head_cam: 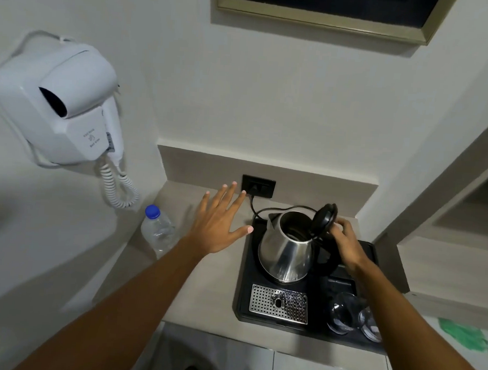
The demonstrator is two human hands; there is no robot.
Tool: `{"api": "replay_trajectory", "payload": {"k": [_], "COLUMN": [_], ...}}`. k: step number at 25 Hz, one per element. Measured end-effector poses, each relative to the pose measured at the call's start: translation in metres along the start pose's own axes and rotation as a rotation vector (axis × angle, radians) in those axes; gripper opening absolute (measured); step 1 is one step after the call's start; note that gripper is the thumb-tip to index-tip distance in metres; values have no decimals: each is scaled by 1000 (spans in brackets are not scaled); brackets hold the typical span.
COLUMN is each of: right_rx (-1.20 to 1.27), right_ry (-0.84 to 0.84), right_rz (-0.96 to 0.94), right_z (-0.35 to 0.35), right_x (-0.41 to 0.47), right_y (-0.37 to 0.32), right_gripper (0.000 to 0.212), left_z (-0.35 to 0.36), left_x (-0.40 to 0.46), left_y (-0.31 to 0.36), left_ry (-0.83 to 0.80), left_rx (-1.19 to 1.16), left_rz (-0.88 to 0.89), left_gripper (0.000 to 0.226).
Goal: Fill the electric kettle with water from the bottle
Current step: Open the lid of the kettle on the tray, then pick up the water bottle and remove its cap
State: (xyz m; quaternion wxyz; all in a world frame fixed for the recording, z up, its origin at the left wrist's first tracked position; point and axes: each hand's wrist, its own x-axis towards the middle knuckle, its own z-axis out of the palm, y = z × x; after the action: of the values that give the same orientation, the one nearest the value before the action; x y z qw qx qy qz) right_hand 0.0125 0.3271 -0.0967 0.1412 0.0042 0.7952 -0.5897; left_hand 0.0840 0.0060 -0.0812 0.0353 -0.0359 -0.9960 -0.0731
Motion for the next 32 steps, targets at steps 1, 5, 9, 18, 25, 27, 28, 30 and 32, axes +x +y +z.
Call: {"api": "replay_trajectory", "payload": {"k": [1,5,9,18,25,27,28,30,32], "right_rx": [26,49,-13,94,111,94,89,74,60], "right_ry": [31,140,159,148,146,157,162,149,120], "right_rz": [12,45,-33,-47,50,72,76,67,49], "right_z": [2,16,37,145,224,234,236,236,236], "right_x": [-2,-7,-7,21,38,40,41,41,41], "right_y": [1,-4,-33,-60,-43,-33,-28,-23,-20], "right_gripper": [56,46,52,50,51,53,53,54,52], "left_z": [-2,-9,-28,-35,-35,-37,-38,-37,-34], "left_x": [-5,-33,-58,-93,-88,-87,-86,-84,-81], "left_y": [2,-6,-46,-128,-151,-153,-154,-153,-153], "left_ry": [28,131,326,402,361,395,407,442,515], "left_rx": [-34,-85,-105,-304,-336,-291,-282,-323,-502], "left_rz": [-19,-36,-98,-155,-37,-44,-49,-77,-193], "left_gripper": [87,86,79,49,26,26,27,24,20]}}
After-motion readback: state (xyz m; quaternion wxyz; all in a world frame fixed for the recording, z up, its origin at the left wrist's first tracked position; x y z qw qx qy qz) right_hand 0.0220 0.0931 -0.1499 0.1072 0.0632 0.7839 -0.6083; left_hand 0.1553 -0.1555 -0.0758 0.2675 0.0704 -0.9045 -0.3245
